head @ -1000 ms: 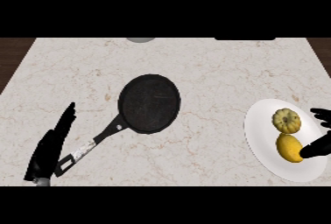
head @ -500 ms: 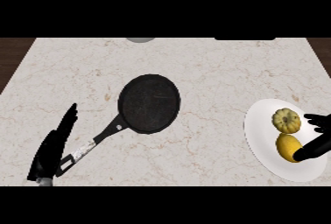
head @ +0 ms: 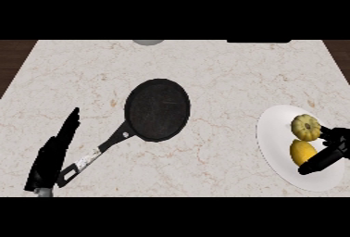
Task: Pick the lemon from the plate and place it in the pan
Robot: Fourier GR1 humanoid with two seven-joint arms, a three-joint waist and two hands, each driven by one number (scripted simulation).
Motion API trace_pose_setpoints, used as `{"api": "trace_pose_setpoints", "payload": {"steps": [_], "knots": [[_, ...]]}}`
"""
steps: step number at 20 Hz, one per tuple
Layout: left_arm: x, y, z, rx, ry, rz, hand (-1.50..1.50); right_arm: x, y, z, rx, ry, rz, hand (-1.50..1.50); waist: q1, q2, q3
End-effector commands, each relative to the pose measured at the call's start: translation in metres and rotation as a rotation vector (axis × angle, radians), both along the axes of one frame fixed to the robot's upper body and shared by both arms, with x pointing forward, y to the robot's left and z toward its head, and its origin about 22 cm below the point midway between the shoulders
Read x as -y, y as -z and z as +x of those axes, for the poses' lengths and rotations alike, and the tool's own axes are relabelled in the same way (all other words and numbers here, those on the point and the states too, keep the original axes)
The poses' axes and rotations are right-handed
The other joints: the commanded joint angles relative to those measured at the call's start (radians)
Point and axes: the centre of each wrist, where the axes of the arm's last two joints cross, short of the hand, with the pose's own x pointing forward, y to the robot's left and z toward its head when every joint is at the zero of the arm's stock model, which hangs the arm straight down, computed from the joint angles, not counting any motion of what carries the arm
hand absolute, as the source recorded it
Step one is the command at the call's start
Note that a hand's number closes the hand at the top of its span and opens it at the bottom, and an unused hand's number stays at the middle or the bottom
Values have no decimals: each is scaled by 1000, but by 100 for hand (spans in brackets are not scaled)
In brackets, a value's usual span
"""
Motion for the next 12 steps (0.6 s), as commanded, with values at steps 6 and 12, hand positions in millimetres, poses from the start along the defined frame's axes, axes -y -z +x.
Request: {"api": "trace_pose_setpoints", "payload": {"steps": [6,12], "knots": [[8,2,1,-2,0,10,0,-4,7,4,-33,39,-4,-150,0,2,3],[-10,2,-21,5,17,9,0,-14,29,11,36,76,47,150,8,2,4]]}}
